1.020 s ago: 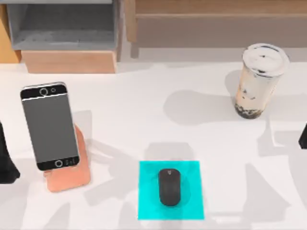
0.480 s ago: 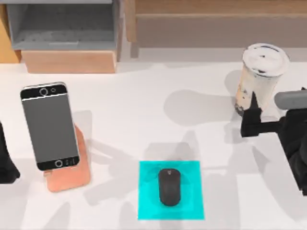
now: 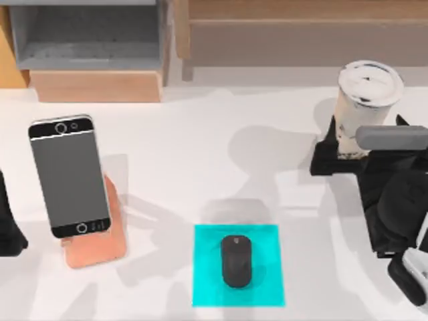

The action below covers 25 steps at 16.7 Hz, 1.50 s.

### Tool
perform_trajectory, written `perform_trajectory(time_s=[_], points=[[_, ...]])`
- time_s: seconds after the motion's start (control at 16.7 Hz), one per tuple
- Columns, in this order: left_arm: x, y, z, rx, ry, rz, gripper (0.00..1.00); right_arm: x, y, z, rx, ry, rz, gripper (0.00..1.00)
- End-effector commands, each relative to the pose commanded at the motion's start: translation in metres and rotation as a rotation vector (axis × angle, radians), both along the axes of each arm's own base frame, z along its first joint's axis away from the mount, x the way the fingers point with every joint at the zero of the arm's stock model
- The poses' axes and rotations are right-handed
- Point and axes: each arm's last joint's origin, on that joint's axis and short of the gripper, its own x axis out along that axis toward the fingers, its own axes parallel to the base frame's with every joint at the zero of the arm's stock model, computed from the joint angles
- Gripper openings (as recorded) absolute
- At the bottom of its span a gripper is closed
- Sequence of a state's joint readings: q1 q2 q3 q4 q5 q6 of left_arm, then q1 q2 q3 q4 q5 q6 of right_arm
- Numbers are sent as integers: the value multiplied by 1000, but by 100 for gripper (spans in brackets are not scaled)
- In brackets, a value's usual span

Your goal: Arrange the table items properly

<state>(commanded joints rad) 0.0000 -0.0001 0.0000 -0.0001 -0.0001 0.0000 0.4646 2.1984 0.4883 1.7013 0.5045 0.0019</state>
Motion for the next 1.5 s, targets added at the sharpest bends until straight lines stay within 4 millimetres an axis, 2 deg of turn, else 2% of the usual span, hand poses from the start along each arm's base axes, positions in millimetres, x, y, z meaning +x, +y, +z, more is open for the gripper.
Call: perform_trajectory(time_s=[0.36,0.72,0.96,1.5], points=[[0,0,0,0,0,0,100,1,-1,0,1,-2,-3,100],[0,0,0,0,0,0,100,29,0,0,2,-4,-1,100],[0,0,0,0,0,0,100,31,0,0,2,-4,-1,100],[0,0,0,0,0,0,100,31,0,0,2,-4,-1,32]])
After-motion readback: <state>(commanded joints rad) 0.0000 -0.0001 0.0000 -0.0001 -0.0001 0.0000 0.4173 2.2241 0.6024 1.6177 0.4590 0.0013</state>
